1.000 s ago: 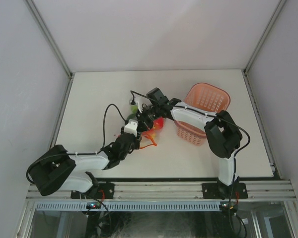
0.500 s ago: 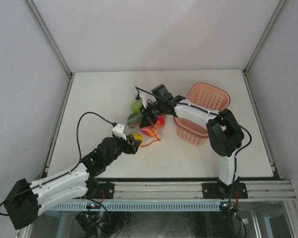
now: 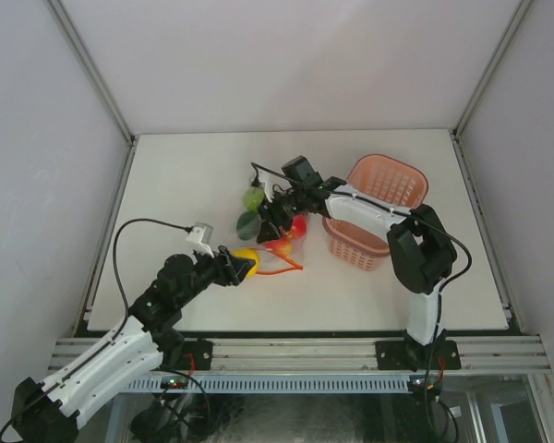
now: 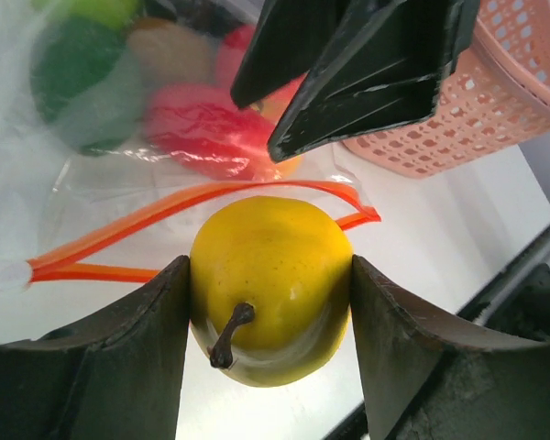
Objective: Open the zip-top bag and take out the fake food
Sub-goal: Pick up the fake fruit from the zipper food storage bag.
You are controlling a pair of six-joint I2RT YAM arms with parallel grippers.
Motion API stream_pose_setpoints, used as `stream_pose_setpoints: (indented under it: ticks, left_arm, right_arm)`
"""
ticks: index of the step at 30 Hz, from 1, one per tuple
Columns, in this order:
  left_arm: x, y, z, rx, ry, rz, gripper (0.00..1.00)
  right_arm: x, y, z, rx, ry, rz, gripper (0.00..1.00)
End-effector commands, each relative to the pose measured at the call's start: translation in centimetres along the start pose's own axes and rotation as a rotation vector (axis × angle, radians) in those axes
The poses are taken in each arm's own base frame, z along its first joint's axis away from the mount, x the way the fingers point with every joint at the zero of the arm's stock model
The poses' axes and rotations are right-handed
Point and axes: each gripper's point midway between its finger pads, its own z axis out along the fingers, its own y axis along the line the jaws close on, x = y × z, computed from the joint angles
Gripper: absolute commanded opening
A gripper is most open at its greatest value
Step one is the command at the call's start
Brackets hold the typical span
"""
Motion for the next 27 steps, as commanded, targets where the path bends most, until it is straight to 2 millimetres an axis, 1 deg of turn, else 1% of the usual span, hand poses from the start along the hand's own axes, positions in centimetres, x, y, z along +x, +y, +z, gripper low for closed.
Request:
stream_pose_setpoints:
  ticks: [1, 2, 3, 4, 6, 8, 9, 10, 11, 12, 13, 14, 16, 19, 21, 23, 27]
  left_arm:
    - [-3.6, -4.1, -1.2, 0.14, -0.035, -0.075, 0.09]
    - [-4.1, -4.4, -1.4, 0.155, -0.044, -0.089, 0.09]
    - [-4.5, -4.7, -1.5, 0.169, -0.056, -0.102, 0.09]
    - [-4.9, -5.0, -1.6, 0.187, -0.067, -0.118, 0.09]
    - [-5.6, -5.7, -1.8, 0.229, -0.085, -0.168, 0.09]
    - [-6.8, -6.8, -1.9, 0.295, -0.121, -0.212, 0.09]
    - [-6.9, -7.1, -1.8, 0.312, -0.12, -0.241, 0.09]
    - [-7.5, -7.6, -1.8, 0.35, -0.143, -0.265, 0.09]
    - [-8.0, -7.9, -1.8, 0.376, -0.155, -0.293, 0.09]
    - [-8.5, -8.2, -1.8, 0.396, -0.168, -0.322, 0.09]
    - [-8.9, -8.3, -1.6, 0.408, -0.175, -0.371, 0.08]
    - [-9.3, -8.2, -1.4, 0.409, -0.191, -0.415, 0.08]
    - [-10.2, -8.3, -1.2, 0.431, -0.228, -0.506, 0.07]
    - [-11.4, -8.8, -1.2, 0.487, -0.258, -0.619, 0.06]
    - [-11.8, -9.1, -1.2, 0.51, -0.263, -0.66, 0.06]
    - [-11.9, -9.1, -1.0, 0.505, -0.271, -0.693, 0.06]
    - [-11.9, -9.3, -0.5, 0.49, -0.274, -0.734, 0.06]
  right_arm:
    - [-4.9, 3.4, -4.5, -0.027, -0.135, -0.146, 0.55]
    - [-5.4, 4.2, -5.4, -0.024, -0.154, -0.173, 0.58]
    - [-5.5, 4.3, -5.8, -0.015, -0.16, -0.19, 0.61]
    - [-6.2, 5.0, -6.9, 0.001, -0.18, -0.23, 0.63]
    - [-6.5, 5.7, -8.4, 0.032, -0.192, -0.31, 0.66]
    - [-6.5, 6.8, -10.0, 0.037, -0.198, -0.419, 0.69]
    - [-6.5, 7.5, -10.8, 0.026, -0.212, -0.477, 0.71]
    - [-6.4, 8.3, -11.6, 0.0, -0.237, -0.531, 0.72]
    - [-6.6, 9.0, -12.6, -0.014, -0.283, -0.611, 0.74]
    - [-6.4, 10.0, -13.1, -0.041, -0.327, -0.694, 0.77]
    - [-5.6, 10.6, -13.2, -0.059, -0.36, -0.768, 0.83]
    - [-4.6, 11.1, -13.1, -0.079, -0.39, -0.825, 0.85]
    - [-4.3, 11.2, -12.9, -0.105, -0.415, -0.847, 0.88]
    - [-4.6, 10.2, -12.6, -0.051, -0.438, -0.862, 0.89]
    - [-5.2, 9.9, -12.9, -0.03, -0.481, -0.822, 0.9]
    - [-5.8, 10.0, -12.9, -0.023, -0.52, -0.781, 0.9]
    - [-6.7, 10.5, -12.2, -0.011, -0.549, -0.724, 0.93]
